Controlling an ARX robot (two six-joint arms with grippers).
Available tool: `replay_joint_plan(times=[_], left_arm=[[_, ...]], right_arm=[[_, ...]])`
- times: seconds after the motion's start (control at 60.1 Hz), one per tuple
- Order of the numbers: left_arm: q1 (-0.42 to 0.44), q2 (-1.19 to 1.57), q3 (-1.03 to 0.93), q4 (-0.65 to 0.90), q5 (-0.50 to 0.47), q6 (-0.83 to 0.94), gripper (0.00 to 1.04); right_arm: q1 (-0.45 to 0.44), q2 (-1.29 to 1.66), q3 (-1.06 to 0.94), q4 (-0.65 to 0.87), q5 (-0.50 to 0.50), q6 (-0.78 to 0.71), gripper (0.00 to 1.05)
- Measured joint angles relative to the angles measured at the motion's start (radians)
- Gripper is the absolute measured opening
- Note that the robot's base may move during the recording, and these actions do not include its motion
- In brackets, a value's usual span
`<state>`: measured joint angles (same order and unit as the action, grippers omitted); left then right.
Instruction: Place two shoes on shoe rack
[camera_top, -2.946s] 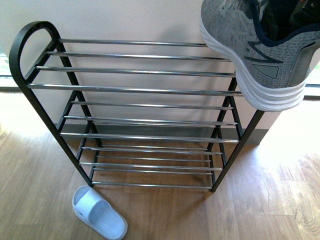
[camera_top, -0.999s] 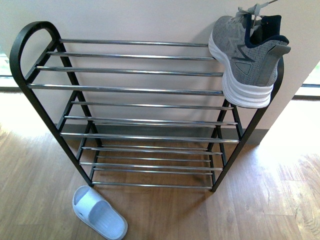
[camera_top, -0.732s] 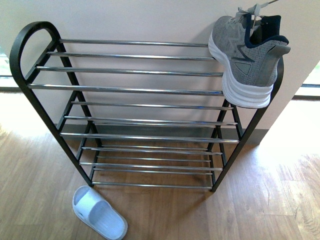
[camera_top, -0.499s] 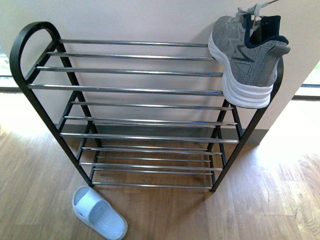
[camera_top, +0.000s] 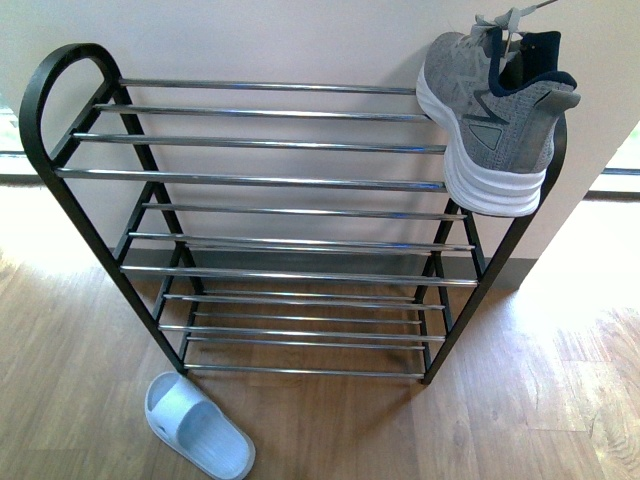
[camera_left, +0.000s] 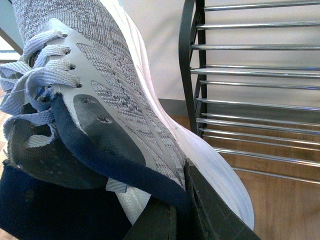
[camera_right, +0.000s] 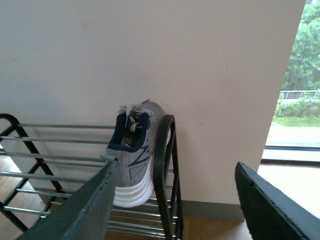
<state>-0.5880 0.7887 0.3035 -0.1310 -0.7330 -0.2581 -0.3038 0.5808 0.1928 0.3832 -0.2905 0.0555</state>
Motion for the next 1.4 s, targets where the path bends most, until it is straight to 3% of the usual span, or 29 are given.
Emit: replay_joint_plan(times=[0.35, 0.466, 0.549, 0.616, 1.099, 1.232, 1.398], left_arm=[[0.000, 0.000, 0.000, 0.000, 0.000, 0.000, 0.02], [0.000, 0.000, 0.000, 0.000, 0.000, 0.000, 0.02], [0.000, 0.000, 0.000, 0.000, 0.000, 0.000, 0.02], [0.000, 0.000, 0.000, 0.000, -0.001, 0.000, 0.02], [0.000, 0.000, 0.000, 0.000, 0.000, 0.000, 0.02], [0.000, 0.000, 0.000, 0.000, 0.000, 0.000, 0.02], [0.000, 0.000, 0.000, 0.000, 0.000, 0.000, 0.02]], right_arm=[[0.150, -0.161, -0.103, -0.062, 0.144, -0.052, 0.01], [0.182, -0.204, -0.121, -0.085, 0.177, -0.051, 0.02], [0.261, -0.237, -0.130, -0.107, 0.277, -0.051, 0.02], [0.294, -0.262, -0.139, -0.121, 0.279, -0.052, 0.02], [0.300, -0.391, -0.174, -0.192, 0.291, -0.052, 0.02], [0.300, -0.517, -0.173, -0.351, 0.291, -0.052, 0.02], [0.300, -0.571, -0.173, -0.380, 0.291, -0.052, 0.02]])
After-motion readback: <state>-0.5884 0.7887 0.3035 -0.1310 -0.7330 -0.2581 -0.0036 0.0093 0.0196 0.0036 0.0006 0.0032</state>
